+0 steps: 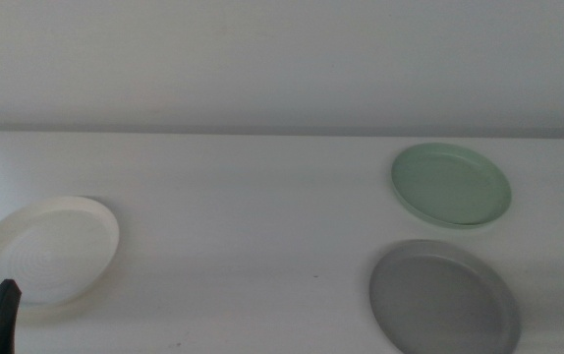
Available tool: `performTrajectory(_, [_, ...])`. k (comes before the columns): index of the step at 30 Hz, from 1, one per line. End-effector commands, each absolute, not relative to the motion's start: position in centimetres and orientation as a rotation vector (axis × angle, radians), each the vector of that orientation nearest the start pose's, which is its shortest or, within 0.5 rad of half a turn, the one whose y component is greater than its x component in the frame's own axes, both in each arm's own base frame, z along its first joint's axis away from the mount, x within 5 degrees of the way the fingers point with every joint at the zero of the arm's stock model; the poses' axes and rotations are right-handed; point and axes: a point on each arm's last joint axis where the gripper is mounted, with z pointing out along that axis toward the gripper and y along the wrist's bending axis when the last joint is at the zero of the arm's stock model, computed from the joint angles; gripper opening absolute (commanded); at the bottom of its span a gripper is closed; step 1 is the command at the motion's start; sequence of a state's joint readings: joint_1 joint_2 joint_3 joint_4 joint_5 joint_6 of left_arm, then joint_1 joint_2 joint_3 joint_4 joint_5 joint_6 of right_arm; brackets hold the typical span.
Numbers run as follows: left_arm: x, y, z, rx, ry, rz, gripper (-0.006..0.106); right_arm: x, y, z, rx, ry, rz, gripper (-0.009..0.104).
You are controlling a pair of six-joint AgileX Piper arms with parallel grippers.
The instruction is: Stack the three bowls on top of each other.
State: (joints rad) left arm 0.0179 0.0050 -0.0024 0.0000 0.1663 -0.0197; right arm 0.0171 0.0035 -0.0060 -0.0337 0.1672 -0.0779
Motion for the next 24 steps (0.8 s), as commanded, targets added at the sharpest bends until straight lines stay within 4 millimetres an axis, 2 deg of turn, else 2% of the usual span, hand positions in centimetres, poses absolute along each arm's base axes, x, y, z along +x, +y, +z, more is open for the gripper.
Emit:
performTrajectory(1, [5.5, 0.1, 18.9, -0.050, 1.633, -0.018, 0.094, 5.5, 0.0, 19.2, -0.108, 1.591, -0.099, 0.082])
performTrajectory(12, [5.5, 0.1, 18.9, -0.050, 1.633, -0.018, 0.094, 5.6, 0.0, 19.4, -0.095, 1.575, -0.085, 0.082])
performTrajectory(14, [5.5, 0.1, 18.9, -0.050, 1.633, -0.018, 0.094, 5.3, 0.0, 20.2, -0.075, 1.611, -0.058, 0.082])
performTrajectory(16, [5.5, 0.1, 18.9, -0.050, 1.633, -0.018, 0.094, 5.1, 0.1, 21.3, -0.065, 1.628, -0.044, 0.082])
performTrajectory(20, [5.5, 0.1, 18.9, -0.050, 1.633, -0.018, 0.094, 5.0, 0.1, 25.0, -0.063, 1.653, -0.037, 0.082])
performTrajectory(24, [5.5, 0.1, 18.9, -0.050, 1.633, -0.018, 0.094, 5.5, 0.1, 28.6, -0.075, 1.823, -0.041, 0.082])
